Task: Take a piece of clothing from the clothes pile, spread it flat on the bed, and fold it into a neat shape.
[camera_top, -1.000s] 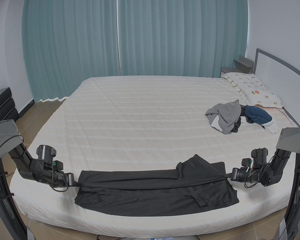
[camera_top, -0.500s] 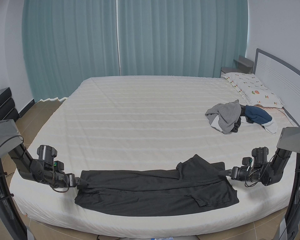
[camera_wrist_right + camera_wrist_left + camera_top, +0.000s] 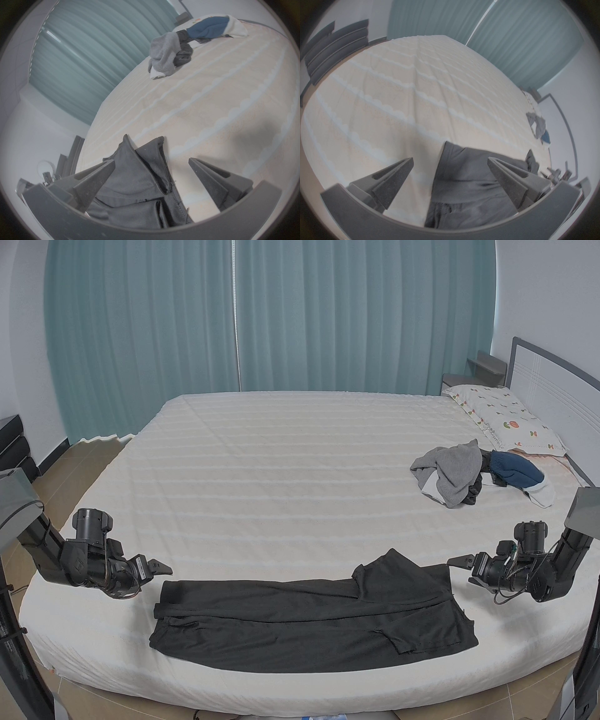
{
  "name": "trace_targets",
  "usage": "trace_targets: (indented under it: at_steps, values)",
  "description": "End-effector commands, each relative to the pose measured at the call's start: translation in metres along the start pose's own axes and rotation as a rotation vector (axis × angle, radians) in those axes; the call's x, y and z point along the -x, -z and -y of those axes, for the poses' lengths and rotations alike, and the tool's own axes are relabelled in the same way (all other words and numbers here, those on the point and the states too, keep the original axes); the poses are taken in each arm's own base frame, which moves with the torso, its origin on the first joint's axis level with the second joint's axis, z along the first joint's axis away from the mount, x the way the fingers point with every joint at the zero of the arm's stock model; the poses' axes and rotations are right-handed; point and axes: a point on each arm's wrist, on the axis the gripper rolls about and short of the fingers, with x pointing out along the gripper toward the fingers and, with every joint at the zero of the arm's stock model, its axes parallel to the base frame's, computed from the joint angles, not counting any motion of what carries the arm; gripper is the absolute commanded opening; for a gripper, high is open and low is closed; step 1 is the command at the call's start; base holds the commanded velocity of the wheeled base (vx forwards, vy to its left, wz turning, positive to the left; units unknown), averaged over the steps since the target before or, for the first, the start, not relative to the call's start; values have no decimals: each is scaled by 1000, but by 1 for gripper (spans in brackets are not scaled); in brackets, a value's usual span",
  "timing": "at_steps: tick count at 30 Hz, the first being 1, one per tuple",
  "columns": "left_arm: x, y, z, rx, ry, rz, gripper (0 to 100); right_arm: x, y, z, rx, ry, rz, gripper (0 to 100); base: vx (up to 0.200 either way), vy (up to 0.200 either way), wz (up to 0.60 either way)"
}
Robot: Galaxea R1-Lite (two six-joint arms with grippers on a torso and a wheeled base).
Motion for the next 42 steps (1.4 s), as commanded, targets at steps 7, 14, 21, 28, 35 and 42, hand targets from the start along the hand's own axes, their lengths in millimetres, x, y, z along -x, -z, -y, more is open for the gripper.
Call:
trace_targets:
  at_steps: [7, 14, 21, 28, 35, 42]
  values:
    - [-50, -3, 7, 58, 18, -48, 100, -14, 2, 10, -130, 13, -13, 100, 0, 0, 0]
    - [-56, -2, 4, 61, -21, -38, 100, -13, 0, 12, -128, 10, 4, 100, 0, 0, 0]
    - [-55, -2, 4, 61, -19, -36, 0, -19, -4, 16, -145, 12, 13, 100, 0, 0, 0]
    - [-52, -4, 2, 161, -42, -13, 0, -31, -2, 20, -148, 15, 3, 100, 0, 0, 0]
    - [-50, -5, -2, 179, -81, 10, 0, -47, -9, 16, -179, -6, 19, 100, 0, 0, 0]
    - [-50, -5, -3, 183, -82, 11, 0, -63, -5, 15, -164, 20, 37, 100, 0, 0, 0]
